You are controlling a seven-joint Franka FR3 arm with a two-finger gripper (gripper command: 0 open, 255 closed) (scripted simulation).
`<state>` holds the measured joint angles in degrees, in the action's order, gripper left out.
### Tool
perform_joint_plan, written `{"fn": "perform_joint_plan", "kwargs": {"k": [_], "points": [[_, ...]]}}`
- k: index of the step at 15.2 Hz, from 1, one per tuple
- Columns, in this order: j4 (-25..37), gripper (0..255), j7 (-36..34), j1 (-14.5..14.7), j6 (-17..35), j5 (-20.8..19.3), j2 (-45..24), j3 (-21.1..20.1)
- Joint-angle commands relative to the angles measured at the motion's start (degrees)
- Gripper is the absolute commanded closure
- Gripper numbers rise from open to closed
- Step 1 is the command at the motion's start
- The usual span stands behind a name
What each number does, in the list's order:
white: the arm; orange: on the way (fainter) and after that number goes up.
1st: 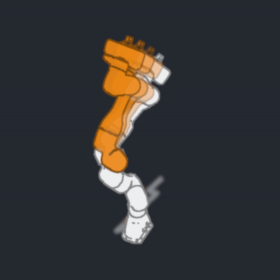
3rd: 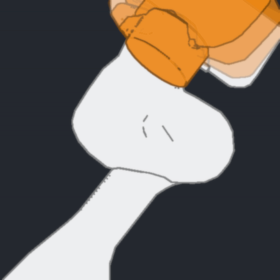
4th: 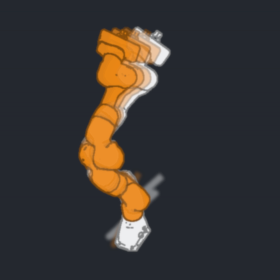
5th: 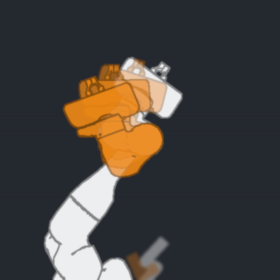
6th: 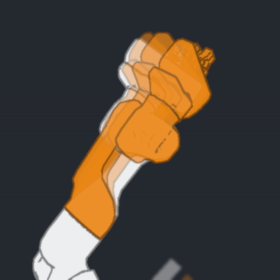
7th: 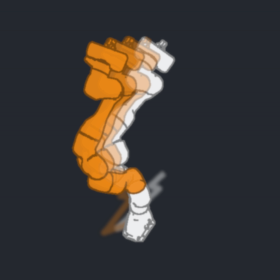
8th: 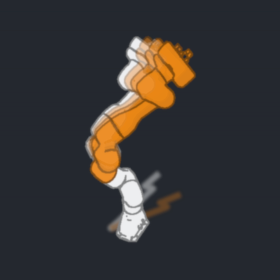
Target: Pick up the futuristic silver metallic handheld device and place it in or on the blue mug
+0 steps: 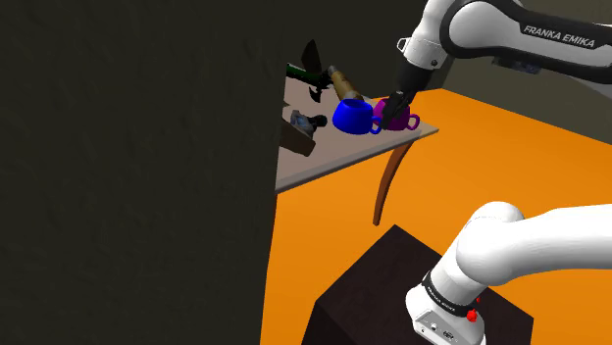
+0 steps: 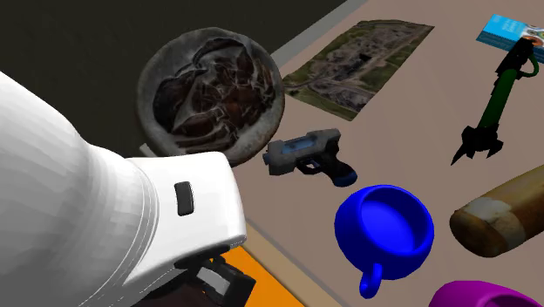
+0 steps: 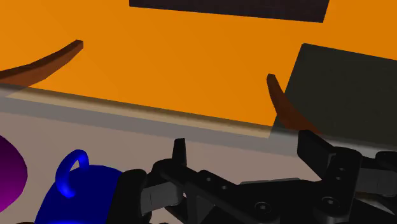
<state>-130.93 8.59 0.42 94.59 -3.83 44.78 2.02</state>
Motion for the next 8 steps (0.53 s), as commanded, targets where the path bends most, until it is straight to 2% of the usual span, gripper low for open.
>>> {"fn": "perform_joint_plan", "kwargs": {"k": [1, 8], "points": [[0.0, 0, 0.0, 0.0, 0.0, 0.0, 0.0, 0.0], [5.1, 0, 20.5, 4.1, 7.9, -3.9, -12.5, 8.3]]}}
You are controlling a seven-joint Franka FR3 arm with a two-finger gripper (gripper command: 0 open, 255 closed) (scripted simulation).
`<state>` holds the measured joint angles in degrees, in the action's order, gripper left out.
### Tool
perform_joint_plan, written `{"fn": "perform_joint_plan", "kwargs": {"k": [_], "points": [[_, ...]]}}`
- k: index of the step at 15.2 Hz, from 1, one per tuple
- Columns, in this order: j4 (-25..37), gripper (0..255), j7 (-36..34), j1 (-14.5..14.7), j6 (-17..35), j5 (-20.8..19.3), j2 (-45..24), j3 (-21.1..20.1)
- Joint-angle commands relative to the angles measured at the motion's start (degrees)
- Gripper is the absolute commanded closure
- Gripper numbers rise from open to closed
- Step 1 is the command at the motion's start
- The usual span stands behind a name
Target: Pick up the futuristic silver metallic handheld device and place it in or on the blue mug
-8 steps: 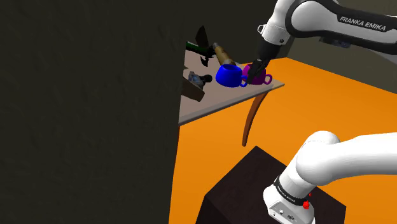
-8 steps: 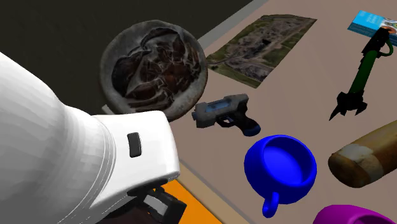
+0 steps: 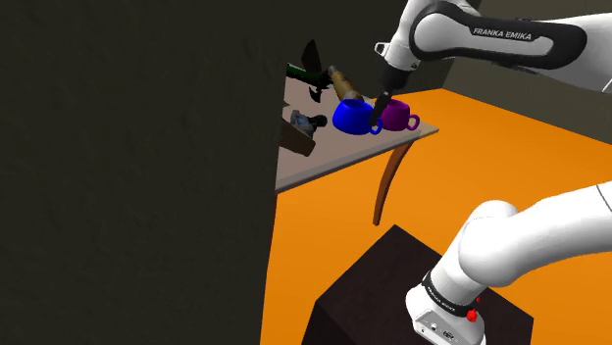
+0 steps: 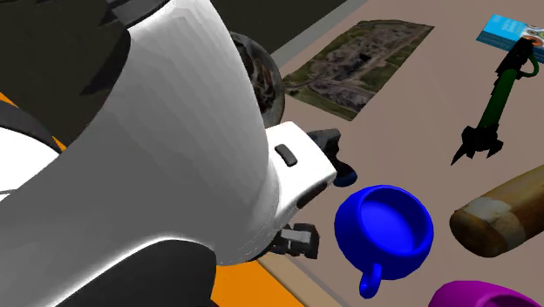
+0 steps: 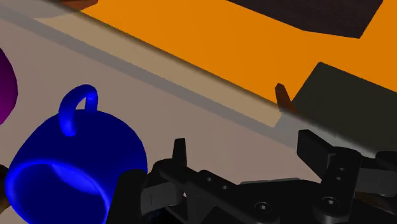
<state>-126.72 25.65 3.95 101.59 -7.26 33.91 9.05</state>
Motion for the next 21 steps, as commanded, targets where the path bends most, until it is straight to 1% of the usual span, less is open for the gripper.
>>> {"fn": "perform_joint_plan", "kwargs": {"k": [1, 5, 10, 13, 17, 18, 21], "points": [[2.0, 0, 6.3, 1.2, 1.9, -0.7, -3.7, 2.3], [7.3, 0, 17.9, 3.7, 5.4, -0.5, -12.2, 5.9], [15.5, 0, 32.4, 6.3, 8.4, 1.9, -23.4, 9.2], [21.2, 0, 40.9, 7.1, 9.4, 4.0, -30.3, 10.2], [29.5, 0, 51.5, 7.3, 9.7, 7.0, -39.4, 10.0], [31.5, 0, 53.8, 7.2, 9.7, 7.7, -41.4, 9.8], [29.9, 0, 53.9, 7.0, 11.8, 7.9, -42.0, 9.7]]}}
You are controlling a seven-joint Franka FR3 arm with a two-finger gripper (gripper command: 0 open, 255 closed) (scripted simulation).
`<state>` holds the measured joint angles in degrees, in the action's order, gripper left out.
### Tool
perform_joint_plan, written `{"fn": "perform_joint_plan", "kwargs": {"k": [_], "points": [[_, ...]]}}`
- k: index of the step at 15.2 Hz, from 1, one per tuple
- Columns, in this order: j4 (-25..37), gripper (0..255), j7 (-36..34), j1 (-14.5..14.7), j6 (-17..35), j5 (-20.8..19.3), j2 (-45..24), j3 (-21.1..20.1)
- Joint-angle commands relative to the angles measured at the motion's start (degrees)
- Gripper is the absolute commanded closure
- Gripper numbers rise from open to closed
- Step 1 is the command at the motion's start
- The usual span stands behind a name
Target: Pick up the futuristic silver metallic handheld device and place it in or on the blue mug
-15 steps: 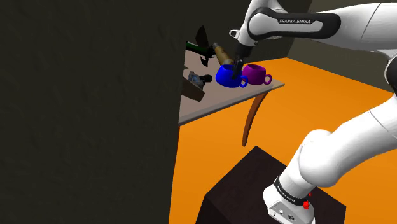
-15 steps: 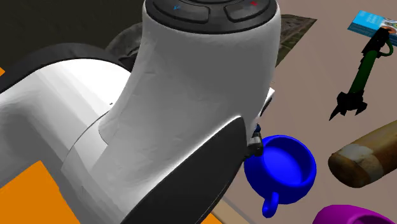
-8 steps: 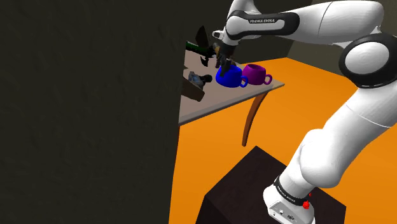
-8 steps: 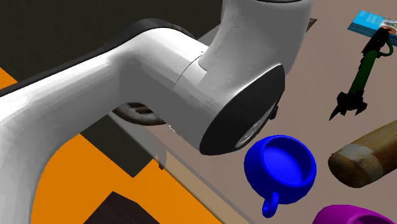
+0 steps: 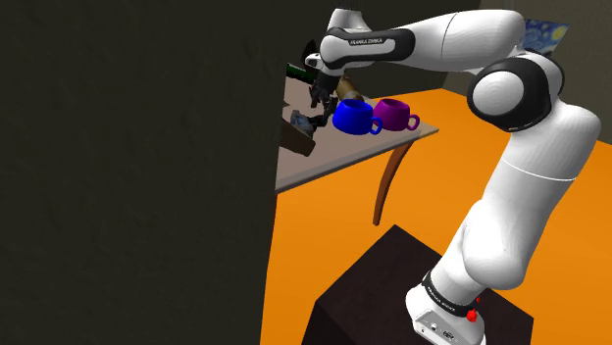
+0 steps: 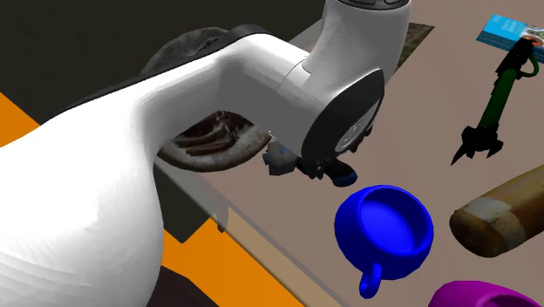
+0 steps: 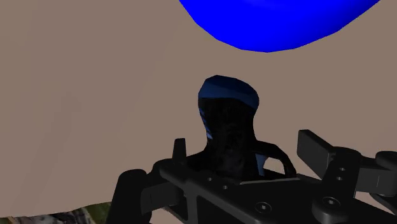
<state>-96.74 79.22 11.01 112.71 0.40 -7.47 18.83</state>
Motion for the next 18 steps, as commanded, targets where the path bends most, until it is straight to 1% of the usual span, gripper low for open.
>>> {"fn": "perform_joint_plan", "kwargs": {"k": [1, 5, 13, 14, 18], "points": [[-0.6, 0, 0.4, -0.1, 1.4, 0.3, -0.8, -0.1], [-2.3, 0, 0.6, -0.2, 3.8, 0.6, -1.6, -0.1], [-2.2, 0, 0.6, -0.2, 3.8, 0.6, -1.6, -0.1], [-2.2, 255, 0.6, -0.2, 3.8, 0.6, -1.6, -0.1], [-2.2, 255, 0.6, -0.2, 3.8, 0.6, -1.6, -0.1]]}}
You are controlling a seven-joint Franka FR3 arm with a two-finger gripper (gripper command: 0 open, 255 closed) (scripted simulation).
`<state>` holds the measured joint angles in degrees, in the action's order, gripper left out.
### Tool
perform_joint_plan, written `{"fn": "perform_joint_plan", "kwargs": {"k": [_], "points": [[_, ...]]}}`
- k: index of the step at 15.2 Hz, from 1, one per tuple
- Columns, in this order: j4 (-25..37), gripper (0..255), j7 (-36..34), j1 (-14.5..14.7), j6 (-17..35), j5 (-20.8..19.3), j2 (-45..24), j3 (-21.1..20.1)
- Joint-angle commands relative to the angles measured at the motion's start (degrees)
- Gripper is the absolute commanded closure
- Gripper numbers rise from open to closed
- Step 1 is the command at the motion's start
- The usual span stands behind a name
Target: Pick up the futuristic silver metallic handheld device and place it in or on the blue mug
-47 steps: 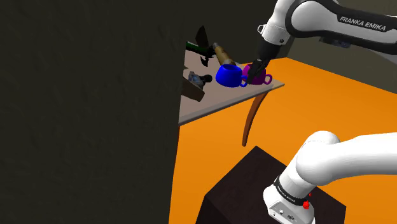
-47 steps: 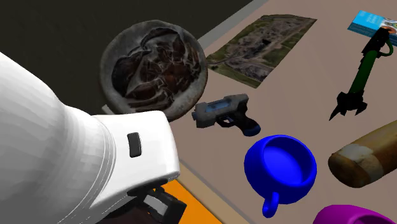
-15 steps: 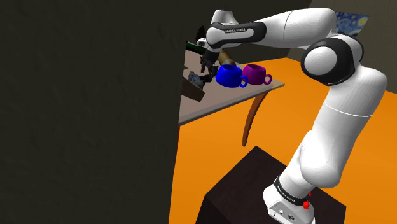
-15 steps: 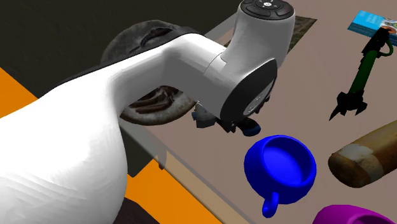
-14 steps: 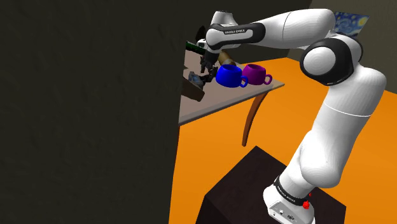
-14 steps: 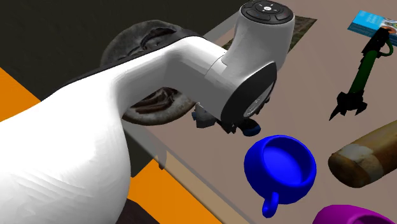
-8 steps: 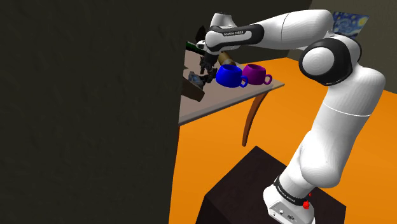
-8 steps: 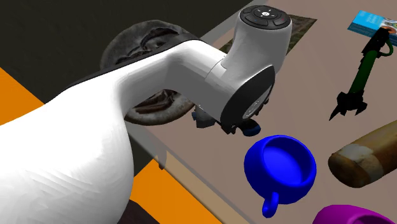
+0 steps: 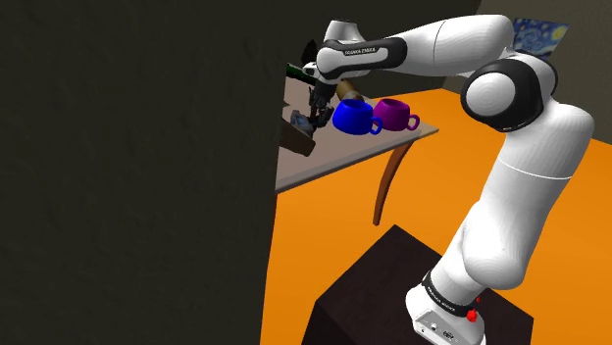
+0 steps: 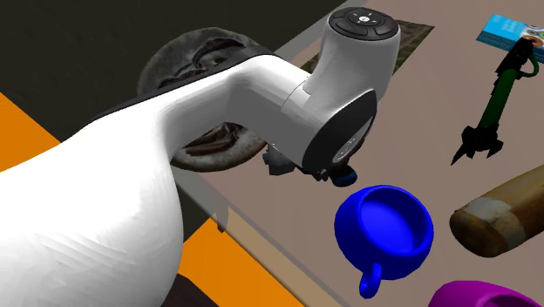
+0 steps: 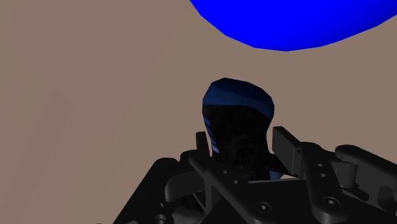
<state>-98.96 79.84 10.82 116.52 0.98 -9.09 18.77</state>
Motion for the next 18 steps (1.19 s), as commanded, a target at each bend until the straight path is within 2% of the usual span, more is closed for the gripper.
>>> {"fn": "perform_joint_plan", "kwargs": {"k": [1, 5, 18], "points": [[0.0, 255, 0.0, 0.0, 0.0, 0.0, 0.0, 0.0], [0.0, 255, 0.0, 0.0, 0.0, 0.0, 0.0, 0.0], [9.9, 255, 0.2, -0.2, -10.0, 0.0, 0.1, 0.2]]}}
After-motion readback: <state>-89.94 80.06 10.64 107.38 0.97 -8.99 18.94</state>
